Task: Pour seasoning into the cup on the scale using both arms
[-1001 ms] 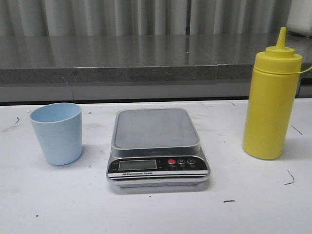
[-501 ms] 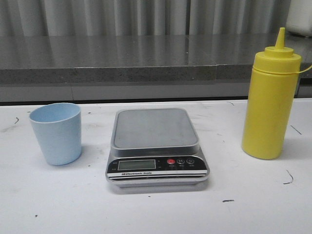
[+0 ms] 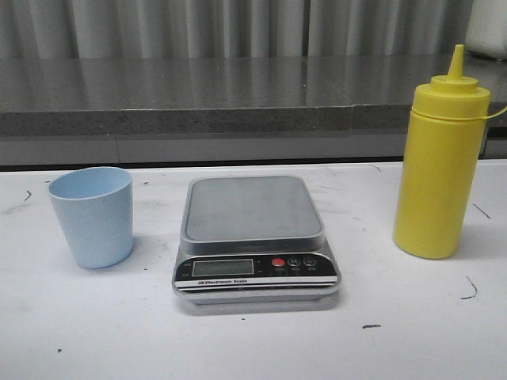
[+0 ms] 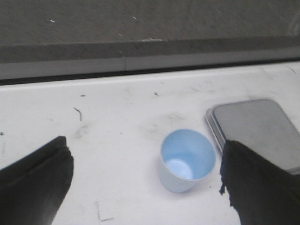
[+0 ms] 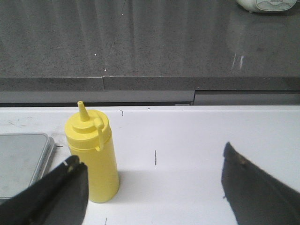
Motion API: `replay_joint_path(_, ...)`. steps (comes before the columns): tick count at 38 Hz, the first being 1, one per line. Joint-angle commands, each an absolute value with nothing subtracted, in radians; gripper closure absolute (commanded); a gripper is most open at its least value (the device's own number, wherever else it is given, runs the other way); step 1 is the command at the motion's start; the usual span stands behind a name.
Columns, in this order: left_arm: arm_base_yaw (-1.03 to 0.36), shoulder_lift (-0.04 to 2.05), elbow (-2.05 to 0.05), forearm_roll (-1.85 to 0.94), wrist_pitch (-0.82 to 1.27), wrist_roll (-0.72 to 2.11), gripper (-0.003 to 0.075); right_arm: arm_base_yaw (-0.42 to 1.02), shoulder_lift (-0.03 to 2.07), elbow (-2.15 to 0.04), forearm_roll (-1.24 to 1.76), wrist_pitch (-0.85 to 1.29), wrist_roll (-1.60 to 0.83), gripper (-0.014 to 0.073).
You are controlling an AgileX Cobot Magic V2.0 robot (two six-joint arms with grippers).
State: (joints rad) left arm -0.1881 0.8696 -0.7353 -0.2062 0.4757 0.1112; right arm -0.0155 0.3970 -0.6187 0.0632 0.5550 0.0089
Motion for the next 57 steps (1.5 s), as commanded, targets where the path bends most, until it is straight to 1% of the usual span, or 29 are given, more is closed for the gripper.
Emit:
replay_joint_path(1, -0.271, 0.983, -0.83, -0.211, 0.452, 0.122, 0.0104, -0.016, 0.411, -0.651, 0.065, 0.485, 0.0, -0.0008)
replay_joint_path(8, -0.418, 1.202, -0.962, -0.161, 0.529, 0.122, 0.0106, -0.016, 0.411, -0.651, 0.065, 0.486, 0.0, -0.0008)
replay_joint_path(15, -0.497, 1.416, -1.117, -0.106, 0.663, 0.115, 0.0154, -0.016, 0.411, -0.651, 0.065, 0.488, 0.0, -0.0008)
replay_joint_path(23, -0.517, 1.59, -1.212, -0.027, 0.726, 0.065, 0.0155, -0.016, 0.411, -0.651, 0.065, 0.492, 0.0, -0.0008)
replay_joint_path(27, -0.517, 1.644, -1.231, 0.072, 0.746, 0.0, 0.0155, -0.016, 0.411, -0.651, 0.065, 0.493, 0.0, -0.0008)
replay_joint_path(38, -0.517, 1.737, -1.233, 0.079, 0.728, 0.006, 0.0162, -0.016, 0.411, -0.651, 0.065, 0.493, 0.0, -0.0008)
replay_joint_path(39, -0.517, 1.739, -1.233, 0.079, 0.728, 0.006, 0.0174, -0.016, 0.411, -0.651, 0.065, 0.494, 0.0, -0.0008)
replay_joint_path(42, -0.517, 1.743, -1.233, 0.079, 0.733, 0.006, 0.0261, -0.016, 0.411, -0.651, 0.065, 0.495, 0.0, -0.0008)
replay_joint_path(47, -0.517, 1.743, -1.233, 0.079, 0.738, 0.006, 0.0516, -0.016, 0.411, -0.651, 0.065, 0.495, 0.0, -0.0008)
replay_joint_path(48, -0.517, 1.743, -1.233, 0.079, 0.738, 0.006, 0.0577, -0.016, 0.411, -0.651, 0.065, 0.495, 0.0, -0.0008)
replay_joint_path(51, -0.517, 1.743, -1.233, 0.079, 0.738, 0.006, 0.0715, -0.016, 0.411, -0.651, 0.065, 0.495, 0.0, -0.0008)
replay_joint_path(52, -0.517, 1.743, -1.235, 0.079, 0.739, 0.008, 0.0741, -0.016, 0.411, -0.651, 0.065, 0.495, 0.0, -0.0008)
replay_joint_path(57, -0.517, 1.743, -1.281, 0.079, 0.781, 0.008, 0.074, -0.016, 0.411, -0.651, 0.065, 0.495, 0.0, -0.0008)
